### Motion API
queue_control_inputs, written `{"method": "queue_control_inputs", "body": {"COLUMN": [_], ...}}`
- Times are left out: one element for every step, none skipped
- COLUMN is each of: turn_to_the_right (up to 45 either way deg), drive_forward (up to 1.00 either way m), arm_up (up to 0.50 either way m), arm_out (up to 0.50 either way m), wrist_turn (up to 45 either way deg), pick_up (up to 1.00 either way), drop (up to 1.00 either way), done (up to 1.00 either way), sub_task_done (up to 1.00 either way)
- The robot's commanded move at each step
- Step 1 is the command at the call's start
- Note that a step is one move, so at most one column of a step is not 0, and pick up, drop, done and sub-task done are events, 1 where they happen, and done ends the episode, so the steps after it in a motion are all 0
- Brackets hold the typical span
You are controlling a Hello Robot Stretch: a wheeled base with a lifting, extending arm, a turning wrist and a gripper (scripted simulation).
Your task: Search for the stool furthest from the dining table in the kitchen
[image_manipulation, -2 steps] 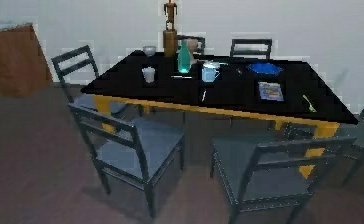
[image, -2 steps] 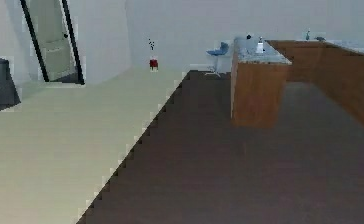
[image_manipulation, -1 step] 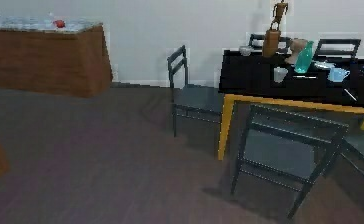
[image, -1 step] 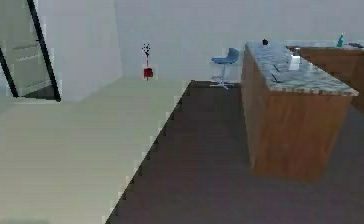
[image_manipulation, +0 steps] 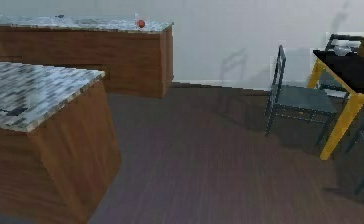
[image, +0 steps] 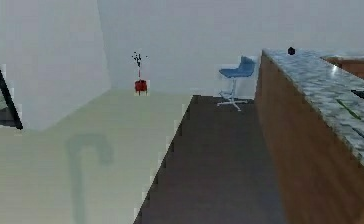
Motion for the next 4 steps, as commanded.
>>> {"method": "queue_control_inputs", "body": {"turn_to_the_right": [6.0, 0.0, 6.0, 0.0], "drive_forward": [0.0, 0.4, 0.0, 1.0], "arm_up": [0.0, 0.0, 0.0, 0.0], "arm_out": [0.0, 0.0, 0.0, 0.0], "wrist_turn": [0.0, 0.0, 0.0, 0.0], "pick_up": [0.0, 0.0, 0.0, 0.0], "drop": [0.0, 0.0, 0.0, 0.0], "done": [0.0, 0.0, 0.0, 0.0], "sub_task_done": [0.0, 0.0, 0.0, 0.0]}}
